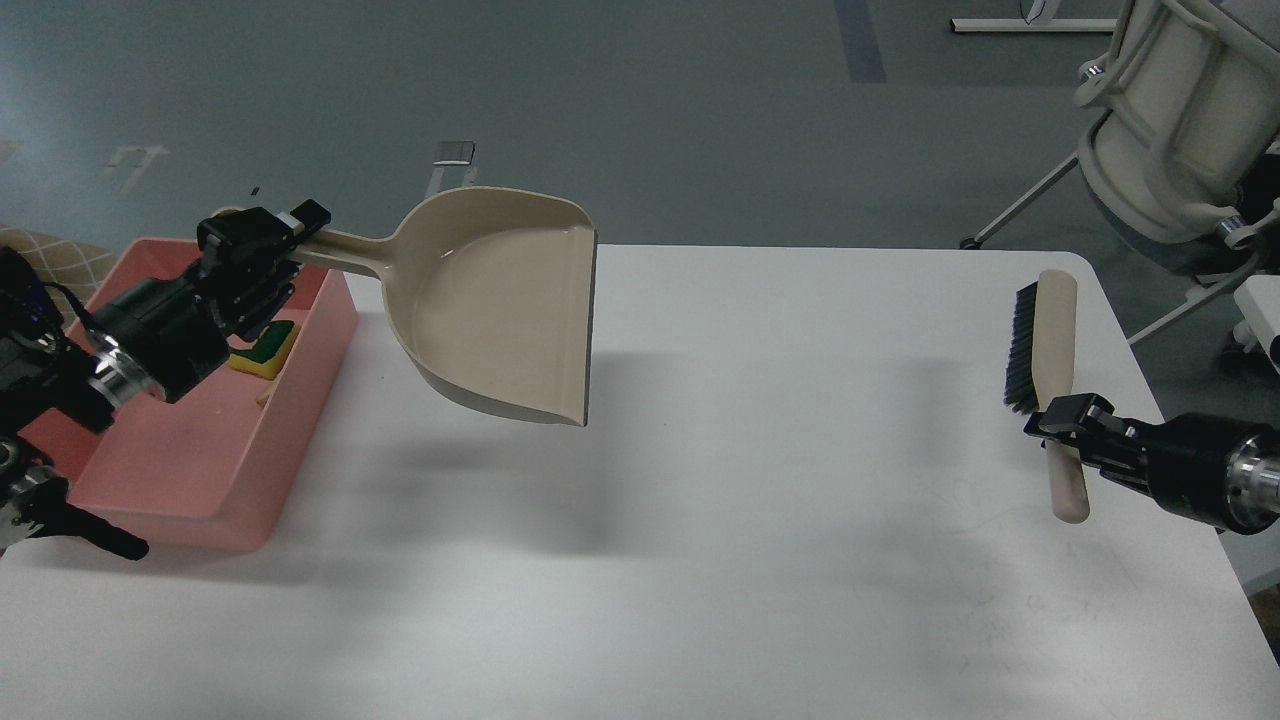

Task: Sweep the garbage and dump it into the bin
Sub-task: 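Bring the empty dustpan back and lower it onto the table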

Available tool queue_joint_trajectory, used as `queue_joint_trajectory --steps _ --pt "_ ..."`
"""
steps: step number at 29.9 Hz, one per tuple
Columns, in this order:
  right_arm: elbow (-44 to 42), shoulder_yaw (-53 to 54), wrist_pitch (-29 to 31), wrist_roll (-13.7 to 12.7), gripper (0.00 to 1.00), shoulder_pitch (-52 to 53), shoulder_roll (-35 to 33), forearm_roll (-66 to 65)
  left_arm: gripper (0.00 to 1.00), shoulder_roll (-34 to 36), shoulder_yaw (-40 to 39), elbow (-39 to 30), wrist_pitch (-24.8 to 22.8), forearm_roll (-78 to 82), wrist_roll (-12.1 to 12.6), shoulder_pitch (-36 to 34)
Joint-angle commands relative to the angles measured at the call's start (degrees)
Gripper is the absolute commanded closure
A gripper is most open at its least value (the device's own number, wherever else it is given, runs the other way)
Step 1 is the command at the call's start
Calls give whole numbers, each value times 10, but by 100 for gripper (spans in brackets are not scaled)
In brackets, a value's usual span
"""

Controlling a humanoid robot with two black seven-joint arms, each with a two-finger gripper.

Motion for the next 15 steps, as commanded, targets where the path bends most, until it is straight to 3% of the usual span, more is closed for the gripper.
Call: queue_joint_trajectory --steps 1,15 --pt "32 0 0 7 100 -7 -9 1 100 -29 17 25 1 16 -2 -17" --pt "35 -6 0 8 100 -47 -56 -4 99 -103 92 22 31 53 0 -15"
